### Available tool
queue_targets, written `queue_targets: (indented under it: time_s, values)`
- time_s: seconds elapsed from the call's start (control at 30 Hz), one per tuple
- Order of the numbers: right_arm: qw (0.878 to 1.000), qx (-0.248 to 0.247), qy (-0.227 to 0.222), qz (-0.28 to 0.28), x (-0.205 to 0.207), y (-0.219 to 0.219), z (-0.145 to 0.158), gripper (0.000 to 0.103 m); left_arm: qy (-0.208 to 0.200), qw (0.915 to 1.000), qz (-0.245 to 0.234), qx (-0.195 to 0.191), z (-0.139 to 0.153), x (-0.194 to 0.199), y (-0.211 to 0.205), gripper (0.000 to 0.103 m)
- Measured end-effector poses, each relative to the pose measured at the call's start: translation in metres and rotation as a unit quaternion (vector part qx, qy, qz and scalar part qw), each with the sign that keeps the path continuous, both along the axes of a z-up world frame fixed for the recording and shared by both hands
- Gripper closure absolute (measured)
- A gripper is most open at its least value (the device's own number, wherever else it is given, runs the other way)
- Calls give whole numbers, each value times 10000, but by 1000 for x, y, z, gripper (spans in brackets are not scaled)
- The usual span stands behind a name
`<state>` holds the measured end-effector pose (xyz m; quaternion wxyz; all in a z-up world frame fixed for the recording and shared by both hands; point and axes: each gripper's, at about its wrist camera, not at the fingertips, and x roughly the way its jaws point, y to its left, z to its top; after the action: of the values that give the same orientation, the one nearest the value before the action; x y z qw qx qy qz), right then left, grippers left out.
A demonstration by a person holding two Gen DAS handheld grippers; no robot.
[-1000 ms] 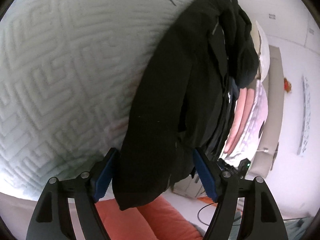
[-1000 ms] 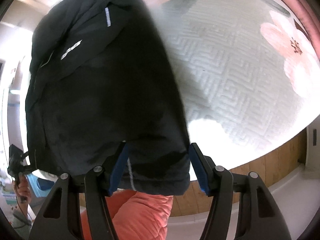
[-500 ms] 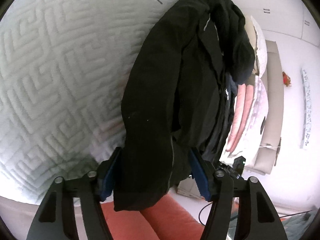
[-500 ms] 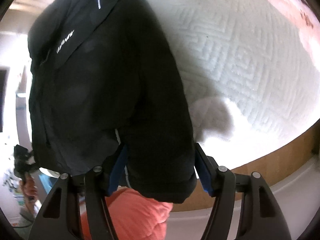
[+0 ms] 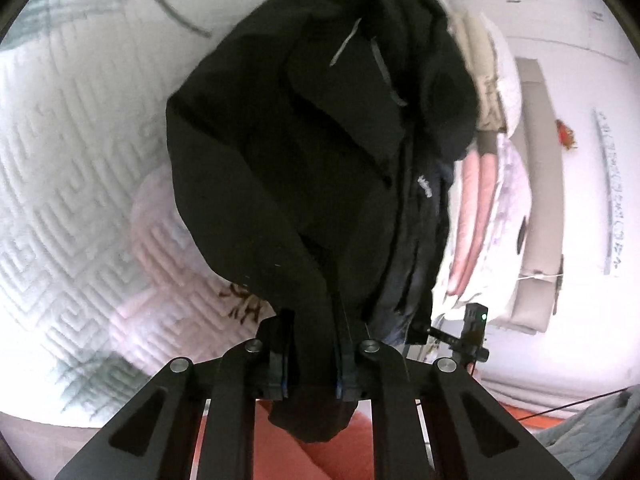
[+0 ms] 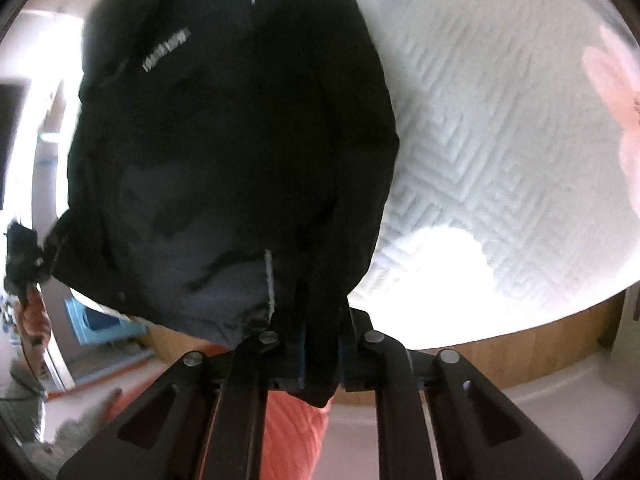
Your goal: Fold large clothes
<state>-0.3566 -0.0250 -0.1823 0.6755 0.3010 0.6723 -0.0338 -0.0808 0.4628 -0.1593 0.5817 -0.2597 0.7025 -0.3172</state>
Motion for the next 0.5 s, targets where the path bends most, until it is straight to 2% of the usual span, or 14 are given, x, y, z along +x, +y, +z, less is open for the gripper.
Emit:
queue_targets:
  time_s: [0.07, 0.1, 0.17, 0.27, 0.37, 0.43, 0.5]
  values:
    - [9999, 103, -1, -65, -4, -5, -4, 71, 154, 9999, 48, -10, -7, 2, 1, 87]
    - [9999, 127, 12, -93, -5, -7, -5, 66, 215, 9997, 81, -35, -8, 3, 3, 86]
    - [9996, 214, 15, -187, -9, -15, -6, 63, 296, 9995, 105, 0, -10, 3, 6, 86]
    - [9986, 420, 2, -310, -15, -23, -10, 61, 403, 9991, 77, 78, -14, 1, 9, 84]
    - [9979, 595, -56, -235, -12, -19, -11, 56, 479, 9987, 60, 136, -19, 1, 10, 84]
    - [9976, 660, -197, -11, 0, -7, -1, 86, 372, 9992, 51, 162, -15, 1, 7, 85]
    - [9966, 715, -395, -35, 10, -4, 20, 89, 227, 9996, 136, 77, -4, 4, 5, 87]
